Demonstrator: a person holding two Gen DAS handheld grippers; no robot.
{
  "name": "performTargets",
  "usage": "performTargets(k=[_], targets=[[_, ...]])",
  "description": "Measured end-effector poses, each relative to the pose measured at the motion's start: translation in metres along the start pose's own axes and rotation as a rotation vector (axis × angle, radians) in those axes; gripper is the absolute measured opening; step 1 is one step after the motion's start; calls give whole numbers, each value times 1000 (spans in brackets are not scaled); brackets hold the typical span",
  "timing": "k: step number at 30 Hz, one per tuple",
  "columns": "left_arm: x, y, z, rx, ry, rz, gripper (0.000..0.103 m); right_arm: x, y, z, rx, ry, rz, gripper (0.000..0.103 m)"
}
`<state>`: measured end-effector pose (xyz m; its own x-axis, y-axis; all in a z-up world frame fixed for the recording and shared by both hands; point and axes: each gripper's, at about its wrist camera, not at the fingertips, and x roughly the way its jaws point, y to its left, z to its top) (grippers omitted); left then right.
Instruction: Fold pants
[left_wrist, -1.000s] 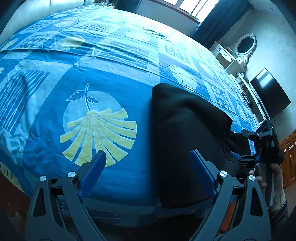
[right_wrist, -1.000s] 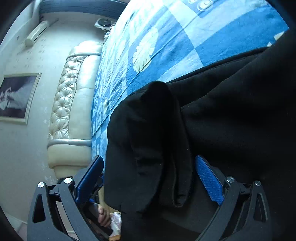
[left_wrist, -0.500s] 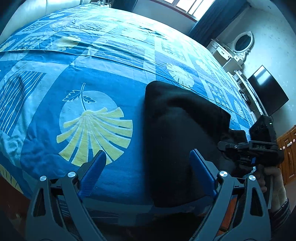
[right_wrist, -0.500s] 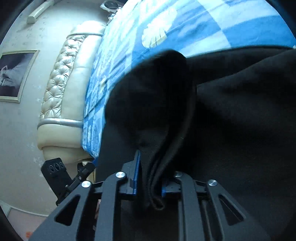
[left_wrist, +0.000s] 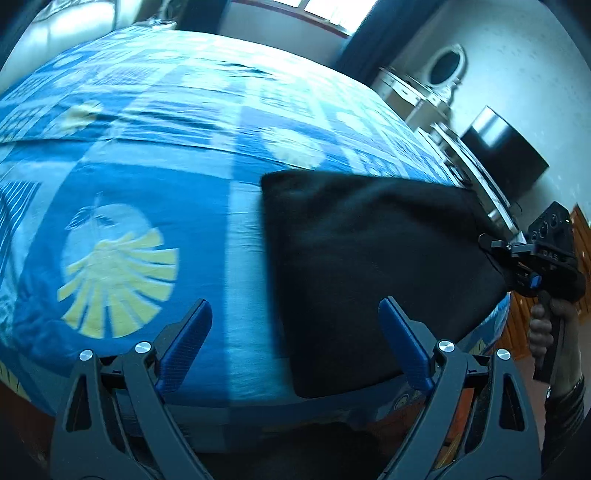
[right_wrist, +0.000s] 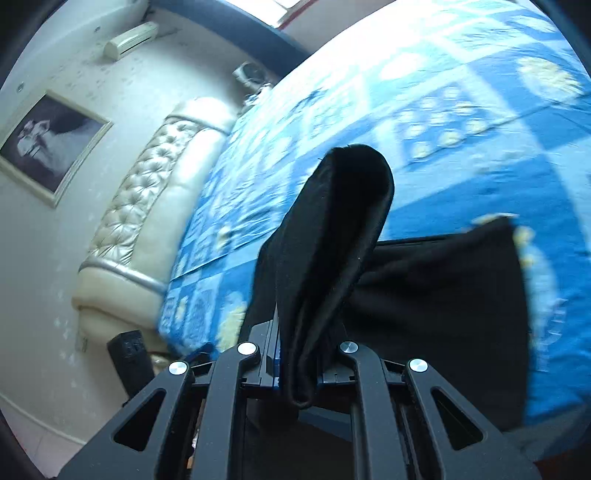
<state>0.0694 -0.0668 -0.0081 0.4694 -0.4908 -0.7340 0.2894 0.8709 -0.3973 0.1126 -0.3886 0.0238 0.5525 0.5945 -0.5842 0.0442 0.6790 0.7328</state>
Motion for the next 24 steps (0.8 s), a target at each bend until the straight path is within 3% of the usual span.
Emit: performTargets(k=[3,8,24], targets=[[13,-14,-1,19,20,4,91,-3,-35,-4,52,1,-45,12],[33,-23,-7,39,57,38,91,10,-86,-17,147,26,-43,12],[53,-19,-19,35,104,73,93,16,-117,-29,209,9,99,12]])
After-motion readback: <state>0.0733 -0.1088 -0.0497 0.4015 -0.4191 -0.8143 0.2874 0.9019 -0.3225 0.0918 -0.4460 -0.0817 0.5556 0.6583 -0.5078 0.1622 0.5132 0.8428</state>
